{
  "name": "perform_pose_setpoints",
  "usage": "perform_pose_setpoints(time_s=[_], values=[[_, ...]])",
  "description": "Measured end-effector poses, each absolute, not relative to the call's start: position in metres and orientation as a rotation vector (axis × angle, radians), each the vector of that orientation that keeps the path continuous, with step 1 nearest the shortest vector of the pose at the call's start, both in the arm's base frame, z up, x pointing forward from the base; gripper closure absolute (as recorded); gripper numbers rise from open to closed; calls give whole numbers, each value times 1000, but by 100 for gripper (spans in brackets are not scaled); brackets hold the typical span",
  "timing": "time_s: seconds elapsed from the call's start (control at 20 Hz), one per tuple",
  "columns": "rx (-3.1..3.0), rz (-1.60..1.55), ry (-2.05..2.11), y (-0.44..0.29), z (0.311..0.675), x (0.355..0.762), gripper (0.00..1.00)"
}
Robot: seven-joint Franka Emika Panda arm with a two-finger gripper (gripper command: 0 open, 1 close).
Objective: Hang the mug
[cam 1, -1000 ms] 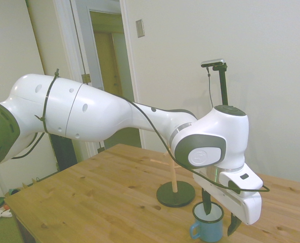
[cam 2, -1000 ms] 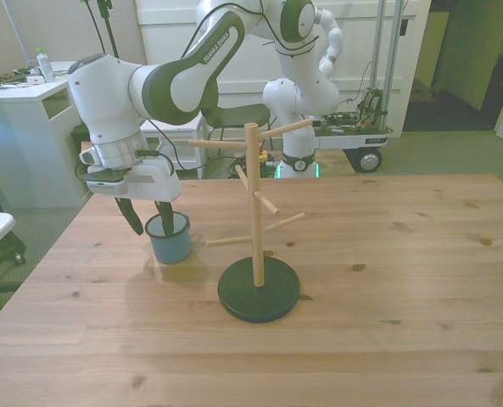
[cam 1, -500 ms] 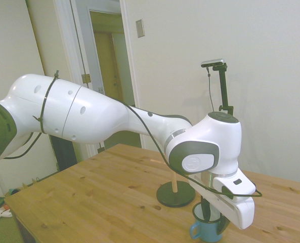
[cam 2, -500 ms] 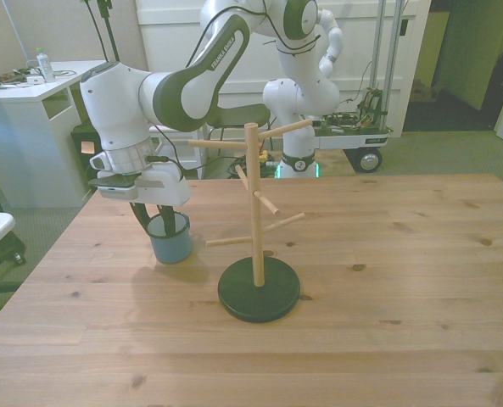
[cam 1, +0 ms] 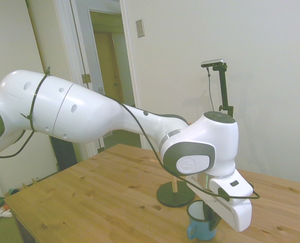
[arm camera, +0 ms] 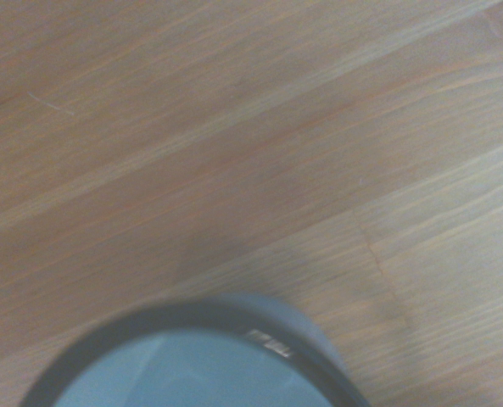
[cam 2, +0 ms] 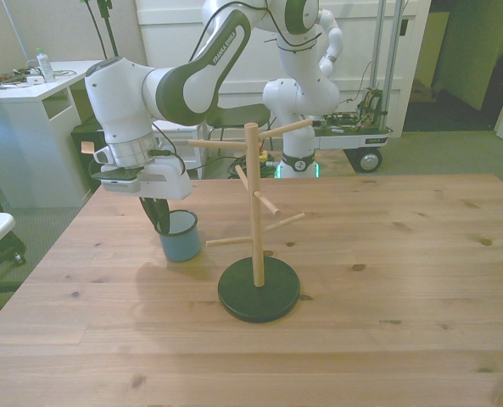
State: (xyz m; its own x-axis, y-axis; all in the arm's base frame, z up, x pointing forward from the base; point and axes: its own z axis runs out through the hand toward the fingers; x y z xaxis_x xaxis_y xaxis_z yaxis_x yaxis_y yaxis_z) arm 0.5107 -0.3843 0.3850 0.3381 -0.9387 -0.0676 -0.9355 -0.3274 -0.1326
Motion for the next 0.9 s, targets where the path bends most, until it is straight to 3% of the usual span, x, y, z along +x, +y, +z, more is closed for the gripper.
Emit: perform_pose_setpoints(time_s=[0.4, 0.9], values=[[-2437, -71, 1716, -374, 397, 501, 100], [-2411, -221, 1667, -359, 498, 470, 100]])
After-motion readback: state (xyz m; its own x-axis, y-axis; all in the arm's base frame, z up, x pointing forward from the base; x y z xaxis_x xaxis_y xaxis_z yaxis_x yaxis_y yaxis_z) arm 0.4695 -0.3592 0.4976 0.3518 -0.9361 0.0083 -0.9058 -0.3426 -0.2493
